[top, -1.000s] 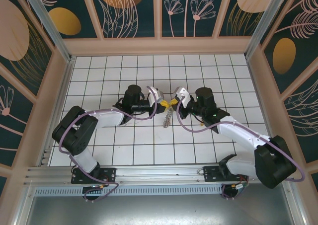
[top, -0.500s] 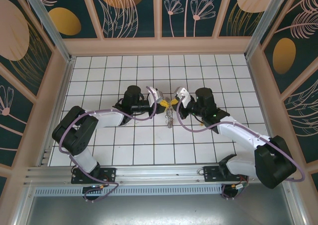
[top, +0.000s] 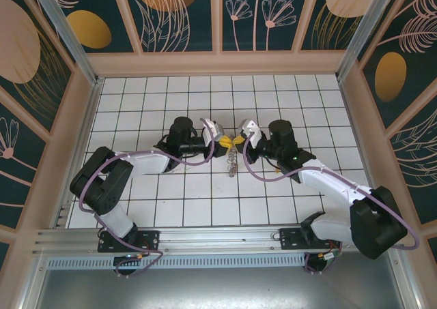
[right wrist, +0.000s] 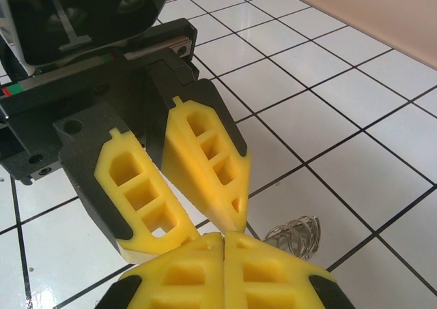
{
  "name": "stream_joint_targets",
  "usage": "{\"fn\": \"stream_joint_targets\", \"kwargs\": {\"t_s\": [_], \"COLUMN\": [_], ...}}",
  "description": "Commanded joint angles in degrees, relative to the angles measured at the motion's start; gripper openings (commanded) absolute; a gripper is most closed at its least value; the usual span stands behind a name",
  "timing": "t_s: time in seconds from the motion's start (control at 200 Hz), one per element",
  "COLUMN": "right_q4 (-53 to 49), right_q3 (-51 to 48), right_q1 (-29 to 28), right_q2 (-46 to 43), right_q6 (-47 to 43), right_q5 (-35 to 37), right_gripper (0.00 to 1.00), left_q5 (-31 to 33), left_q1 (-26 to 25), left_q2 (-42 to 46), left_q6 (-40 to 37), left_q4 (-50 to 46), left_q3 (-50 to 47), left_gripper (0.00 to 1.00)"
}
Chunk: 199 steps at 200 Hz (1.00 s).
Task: Put the keys on the keyring
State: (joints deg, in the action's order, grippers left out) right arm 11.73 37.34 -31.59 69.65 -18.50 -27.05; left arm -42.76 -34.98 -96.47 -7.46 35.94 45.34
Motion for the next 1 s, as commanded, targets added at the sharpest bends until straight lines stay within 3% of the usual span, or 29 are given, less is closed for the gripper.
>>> {"fn": "stream_joint_targets", "kwargs": {"t_s": [0.0, 0.641, 0.871, 0.991], "right_q4": [2.1, 1.7, 1.8, 1.6], "right_q3": [1.8, 1.7, 1.7, 1.7], "right_q1": [-0.2, -0.2, -0.2, -0.2], "right_q2": [-0.5, -0.3, -0.1, -0.1], "right_q6": [-0.2, -0.9, -1.0, -0.9], "right_q5": [-1.6, -2.0, -2.2, -1.8], "right_gripper": [0.00, 0.00, 0.00, 0.00], "left_q5": [0.3, -0.3, -0.1, 0.0], "left_q1": [0.2, 0.2, 0.3, 0.2], "left_q2": [1.1, 1.1, 0.7, 0.6], "left_q6": [-2.3, -0.8, -0.8, -1.0], "left_q4": [-2.8, 0.3, 0.1, 0.0], "left_q3": [1.5, 1.1, 1.7, 1.8], "left_gripper": [0.23, 0.21, 0.16, 0.06]}}
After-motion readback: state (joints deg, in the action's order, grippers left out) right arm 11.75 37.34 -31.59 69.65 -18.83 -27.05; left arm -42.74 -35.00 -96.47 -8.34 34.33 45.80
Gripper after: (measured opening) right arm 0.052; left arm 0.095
